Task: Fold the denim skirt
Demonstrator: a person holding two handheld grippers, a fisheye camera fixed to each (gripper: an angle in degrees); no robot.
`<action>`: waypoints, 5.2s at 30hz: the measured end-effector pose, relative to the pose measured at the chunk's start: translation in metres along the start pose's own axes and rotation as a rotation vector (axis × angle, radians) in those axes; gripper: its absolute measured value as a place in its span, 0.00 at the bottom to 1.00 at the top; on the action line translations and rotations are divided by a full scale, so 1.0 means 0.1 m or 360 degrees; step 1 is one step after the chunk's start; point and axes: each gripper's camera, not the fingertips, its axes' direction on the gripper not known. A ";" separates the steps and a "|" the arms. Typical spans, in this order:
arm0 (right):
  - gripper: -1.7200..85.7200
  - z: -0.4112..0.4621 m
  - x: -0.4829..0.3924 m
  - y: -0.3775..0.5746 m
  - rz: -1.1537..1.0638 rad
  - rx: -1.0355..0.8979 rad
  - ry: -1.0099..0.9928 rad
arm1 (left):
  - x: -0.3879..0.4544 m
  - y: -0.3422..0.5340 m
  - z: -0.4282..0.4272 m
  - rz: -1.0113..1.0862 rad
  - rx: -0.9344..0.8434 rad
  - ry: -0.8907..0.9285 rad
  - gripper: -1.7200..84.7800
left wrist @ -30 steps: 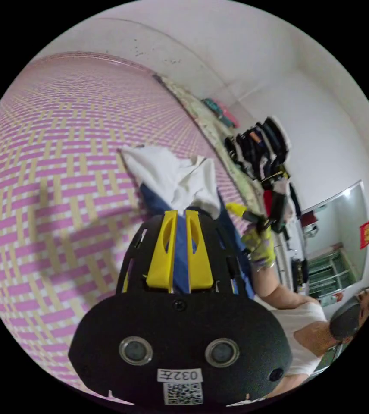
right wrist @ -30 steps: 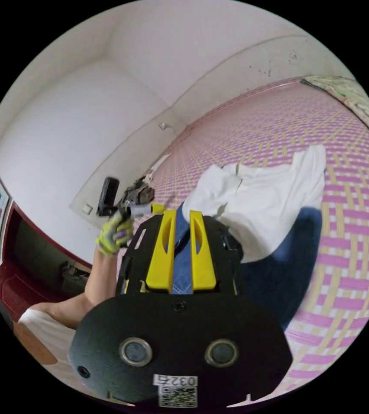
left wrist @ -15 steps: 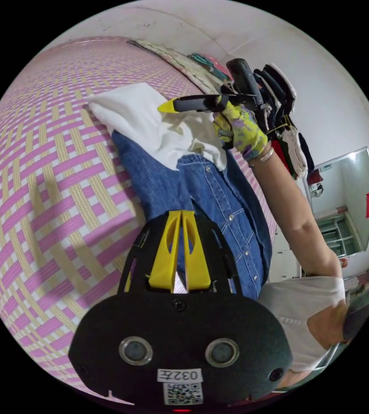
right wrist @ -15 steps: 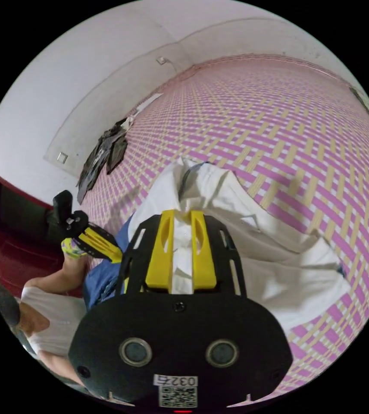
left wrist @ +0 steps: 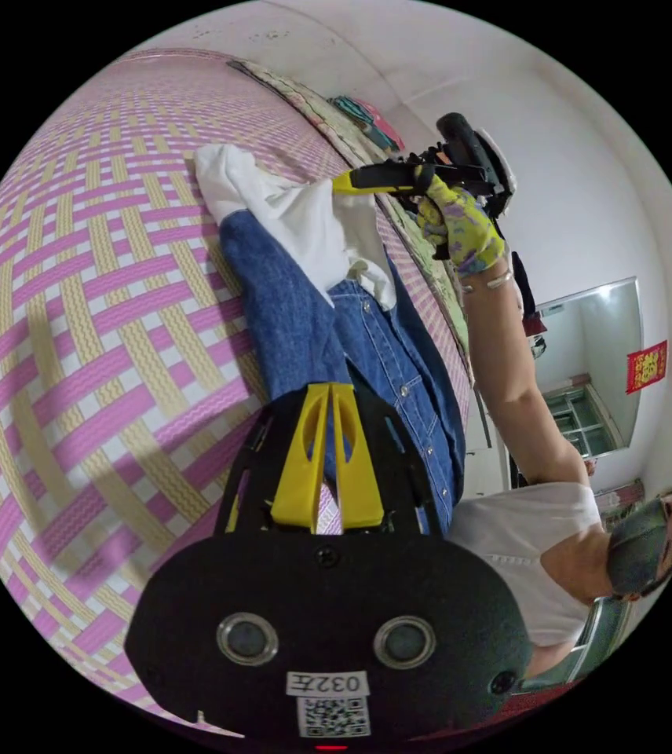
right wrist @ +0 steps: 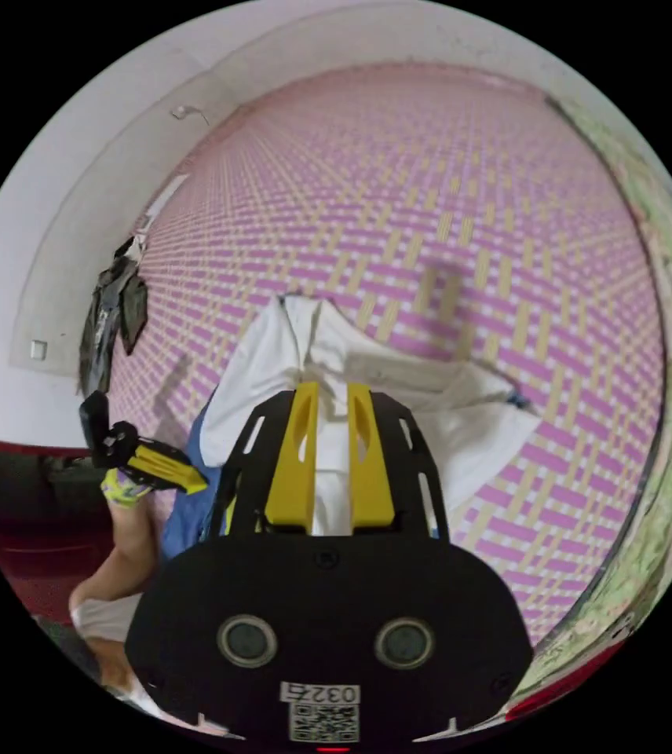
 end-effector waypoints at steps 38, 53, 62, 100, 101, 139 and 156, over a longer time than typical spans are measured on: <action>0.14 -0.07 -0.22 -0.13 -0.0240 0.0165 -0.0217 | -0.48 -0.28 -0.29 -0.0051 0.0234 0.0067 0.01; 0.07 0.44 -0.08 1.10 -0.0307 -0.0026 -0.0267 | -0.75 -0.27 -0.24 -0.0172 0.0263 -0.0007 0.01; 0.02 -0.01 -0.31 1.45 -0.0293 0.0164 -0.0158 | -0.87 -0.19 -0.16 -0.0153 0.0274 0.0042 0.01; 0.07 1.09 -0.84 5.50 -0.0209 0.0604 -0.0040 | -0.01 0.98 1.28 0.0169 0.0141 -0.0041 0.06; 0.07 1.16 -0.94 5.58 -0.0248 0.0616 -0.0034 | 0.15 1.24 1.40 0.0189 0.0112 -0.0138 0.07; 0.04 2.18 0.33 1.93 -0.0037 0.0264 0.0349 | -1.20 -0.09 1.72 -0.0459 0.0321 -0.0616 0.02; 0.12 1.38 1.19 6.07 -0.0201 0.0661 -0.0849 | -0.24 5.08 0.43 0.0052 0.0673 0.0362 0.14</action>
